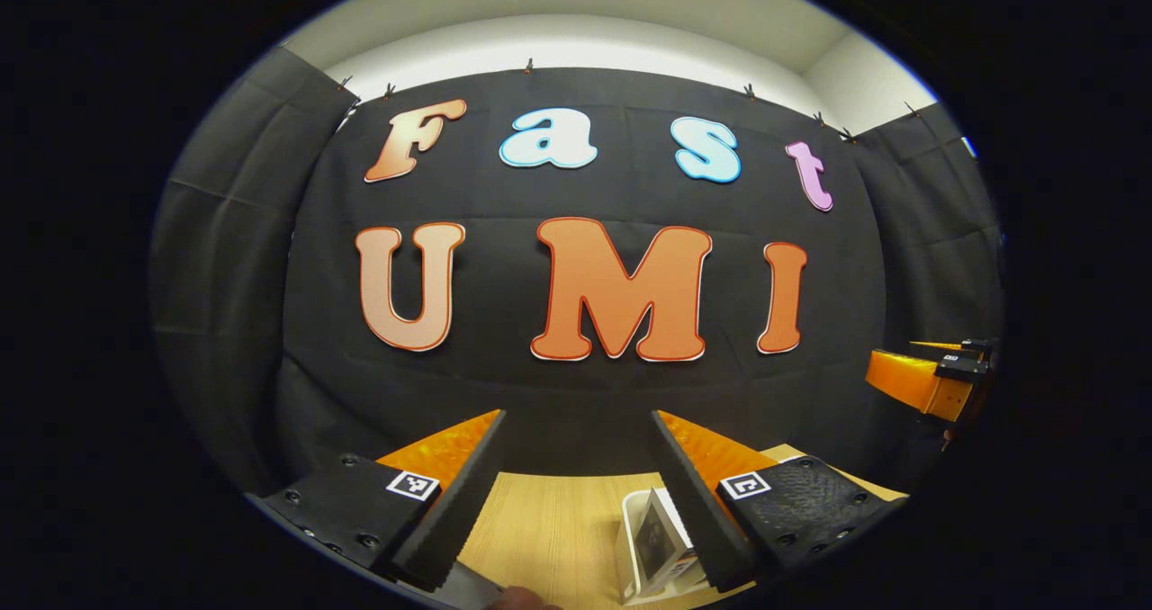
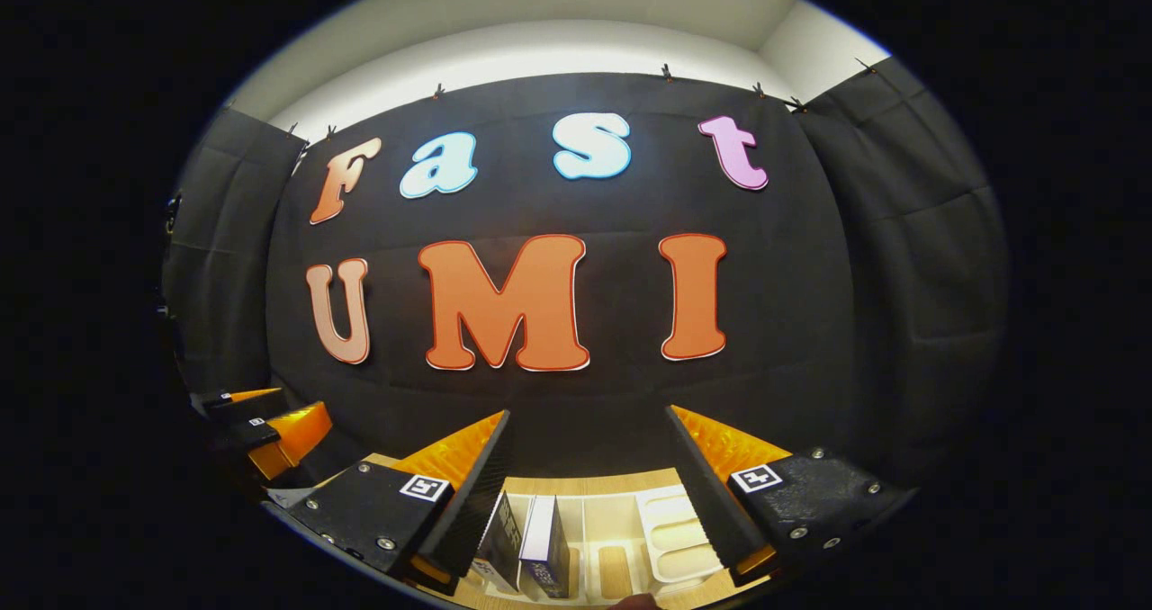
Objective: Open the schoolbag, grab two books from the bookshelf and put them into the schoolbag.
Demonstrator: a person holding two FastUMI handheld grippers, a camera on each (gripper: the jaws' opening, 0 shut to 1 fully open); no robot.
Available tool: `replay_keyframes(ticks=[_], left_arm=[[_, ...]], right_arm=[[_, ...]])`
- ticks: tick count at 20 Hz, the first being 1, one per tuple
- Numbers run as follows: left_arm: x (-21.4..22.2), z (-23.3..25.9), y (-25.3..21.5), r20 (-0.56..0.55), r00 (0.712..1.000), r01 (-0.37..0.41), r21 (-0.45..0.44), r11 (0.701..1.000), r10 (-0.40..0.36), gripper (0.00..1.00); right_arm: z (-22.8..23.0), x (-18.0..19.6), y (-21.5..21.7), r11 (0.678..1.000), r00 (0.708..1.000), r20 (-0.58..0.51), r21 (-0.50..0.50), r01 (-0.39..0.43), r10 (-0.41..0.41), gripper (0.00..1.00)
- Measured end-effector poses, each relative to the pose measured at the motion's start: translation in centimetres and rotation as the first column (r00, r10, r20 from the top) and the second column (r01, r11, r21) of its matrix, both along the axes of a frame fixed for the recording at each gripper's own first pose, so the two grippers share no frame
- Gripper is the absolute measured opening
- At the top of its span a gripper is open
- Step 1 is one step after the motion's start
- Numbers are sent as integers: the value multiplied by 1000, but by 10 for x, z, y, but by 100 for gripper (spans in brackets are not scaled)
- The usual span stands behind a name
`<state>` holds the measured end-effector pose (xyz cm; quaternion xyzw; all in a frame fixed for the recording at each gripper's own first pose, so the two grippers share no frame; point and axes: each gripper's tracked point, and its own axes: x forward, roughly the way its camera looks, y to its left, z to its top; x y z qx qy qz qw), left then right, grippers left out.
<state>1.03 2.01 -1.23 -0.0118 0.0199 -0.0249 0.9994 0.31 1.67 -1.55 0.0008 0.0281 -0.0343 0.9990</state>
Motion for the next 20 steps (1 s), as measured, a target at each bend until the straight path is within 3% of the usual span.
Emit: replay_keyframes(ticks=[14, 20], left_arm=[[-18, -1, 11, 11, 999, -38, 38, 999, 38, 98], [-19, -18, 15, -3, 999, -50, 160, 986, 52, 100]], right_arm=[[-4, -6, 7, 1000, 1000, -18, -5, -23, 23, 98], [-3, -2, 1, 999, 1000, -15, -33, -24, 24, 98]])
